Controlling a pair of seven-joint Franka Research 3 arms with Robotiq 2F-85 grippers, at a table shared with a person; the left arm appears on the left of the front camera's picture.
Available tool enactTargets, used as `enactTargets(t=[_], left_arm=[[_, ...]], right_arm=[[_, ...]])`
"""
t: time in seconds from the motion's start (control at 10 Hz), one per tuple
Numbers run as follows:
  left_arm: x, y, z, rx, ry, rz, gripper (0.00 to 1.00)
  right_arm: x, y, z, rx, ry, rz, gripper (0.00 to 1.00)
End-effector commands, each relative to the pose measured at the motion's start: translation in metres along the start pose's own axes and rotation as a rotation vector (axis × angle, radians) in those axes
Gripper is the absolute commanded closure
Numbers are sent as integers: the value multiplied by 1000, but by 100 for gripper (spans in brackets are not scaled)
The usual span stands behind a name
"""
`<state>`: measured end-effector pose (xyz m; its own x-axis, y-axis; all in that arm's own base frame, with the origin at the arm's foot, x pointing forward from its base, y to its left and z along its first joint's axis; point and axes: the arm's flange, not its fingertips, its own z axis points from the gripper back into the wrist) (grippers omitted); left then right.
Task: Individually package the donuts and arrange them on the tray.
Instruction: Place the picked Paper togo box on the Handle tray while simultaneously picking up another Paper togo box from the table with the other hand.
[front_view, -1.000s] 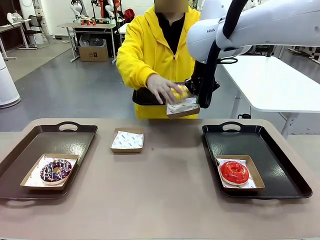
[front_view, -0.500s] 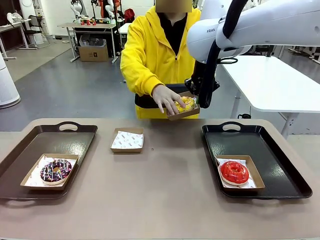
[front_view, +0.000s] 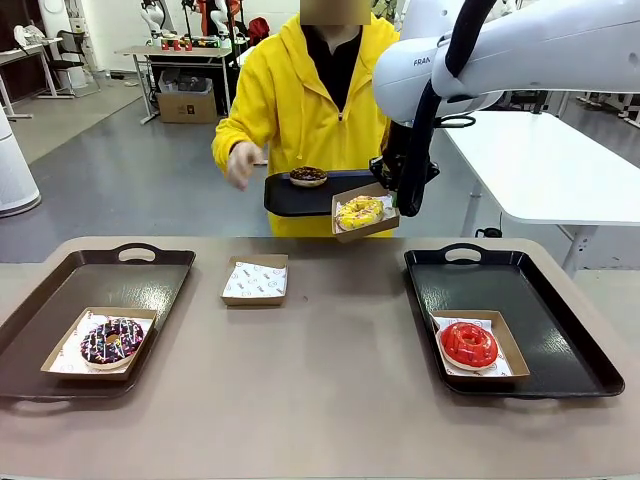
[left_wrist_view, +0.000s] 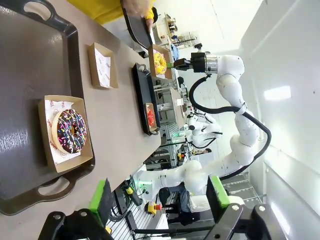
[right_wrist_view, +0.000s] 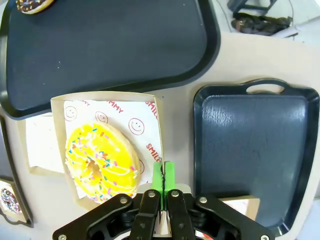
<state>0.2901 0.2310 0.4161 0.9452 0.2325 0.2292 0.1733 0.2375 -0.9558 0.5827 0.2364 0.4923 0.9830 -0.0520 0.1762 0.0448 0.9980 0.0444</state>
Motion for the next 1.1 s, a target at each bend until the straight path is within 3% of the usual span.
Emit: enactTargets(t=[0.0, 0.2, 0.5, 0.7, 1.0], left_arm=[[-5, 0, 1, -9, -2, -25, 1], [11, -11, -10, 39, 28, 7, 1], [54, -83, -58, 272, 165, -44, 1], [91, -126, -114, 438, 293, -39, 1], [119, -149, -218, 757, 328, -90, 1]], right_arm=[[-1, -1, 2, 0, -4, -2, 100], [-4, -16, 8, 29, 29, 44, 99], [-17, -123, 49, 1, 63, 89, 99], [-19, -196, 49, -22, 72, 68, 99], [-27, -247, 11, -38, 63, 103, 99]])
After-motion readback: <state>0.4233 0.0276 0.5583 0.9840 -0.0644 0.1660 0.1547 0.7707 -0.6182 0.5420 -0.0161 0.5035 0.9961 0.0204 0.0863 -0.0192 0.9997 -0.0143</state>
